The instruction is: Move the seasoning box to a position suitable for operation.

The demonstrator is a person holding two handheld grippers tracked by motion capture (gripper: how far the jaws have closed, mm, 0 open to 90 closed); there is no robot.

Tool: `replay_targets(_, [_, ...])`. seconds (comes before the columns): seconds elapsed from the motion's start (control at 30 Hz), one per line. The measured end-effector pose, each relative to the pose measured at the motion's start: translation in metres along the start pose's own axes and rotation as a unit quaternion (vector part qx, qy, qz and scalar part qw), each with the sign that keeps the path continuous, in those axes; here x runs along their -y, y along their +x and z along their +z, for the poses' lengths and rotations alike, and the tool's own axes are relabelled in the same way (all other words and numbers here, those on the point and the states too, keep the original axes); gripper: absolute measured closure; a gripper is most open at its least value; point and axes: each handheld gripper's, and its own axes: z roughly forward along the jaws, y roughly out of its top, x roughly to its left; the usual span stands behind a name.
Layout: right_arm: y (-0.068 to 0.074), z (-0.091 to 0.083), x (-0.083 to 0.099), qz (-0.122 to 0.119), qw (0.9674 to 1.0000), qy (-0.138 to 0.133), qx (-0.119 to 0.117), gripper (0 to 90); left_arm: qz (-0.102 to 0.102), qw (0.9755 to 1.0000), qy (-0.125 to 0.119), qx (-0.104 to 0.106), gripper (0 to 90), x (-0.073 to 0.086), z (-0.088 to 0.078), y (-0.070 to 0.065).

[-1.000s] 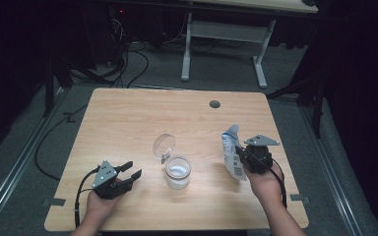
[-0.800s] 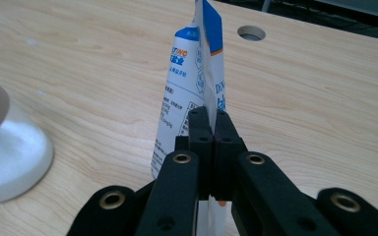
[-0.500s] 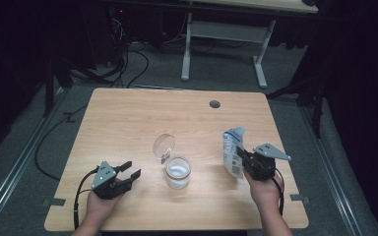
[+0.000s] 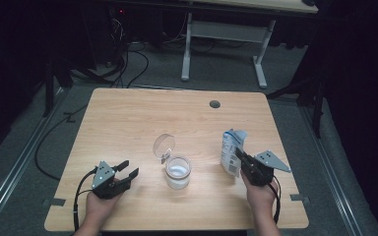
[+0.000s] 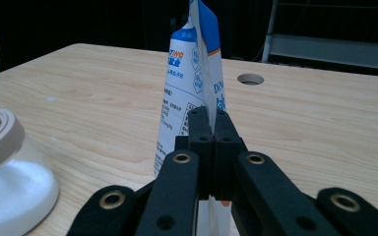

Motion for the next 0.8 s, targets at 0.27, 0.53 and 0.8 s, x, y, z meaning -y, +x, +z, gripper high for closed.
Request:
replay_targets(0.27, [-0.006, -0.003, 0.005, 0.002, 0.9998, -0.022, -0.003, 89.8, 0.006, 1.0, 0.0, 0.001, 47.9, 0.001, 0.0, -0.003])
replay_targets(0.53, [-0.018, -0.009, 0.009, 0.013, 0.9993, -0.033, 0.007, 89.8, 0.01, 0.9999, -0.001, -0.002, 47.6, 0.002, -0.001, -0.005])
replay_targets(0.8, [-0.024, -0.01, 0.012, 0.005, 0.999, -0.037, 0.026, 89.7, 0.014, 0.9999, 0.001, 0.002, 47.6, 0.002, -0.001, -0.005])
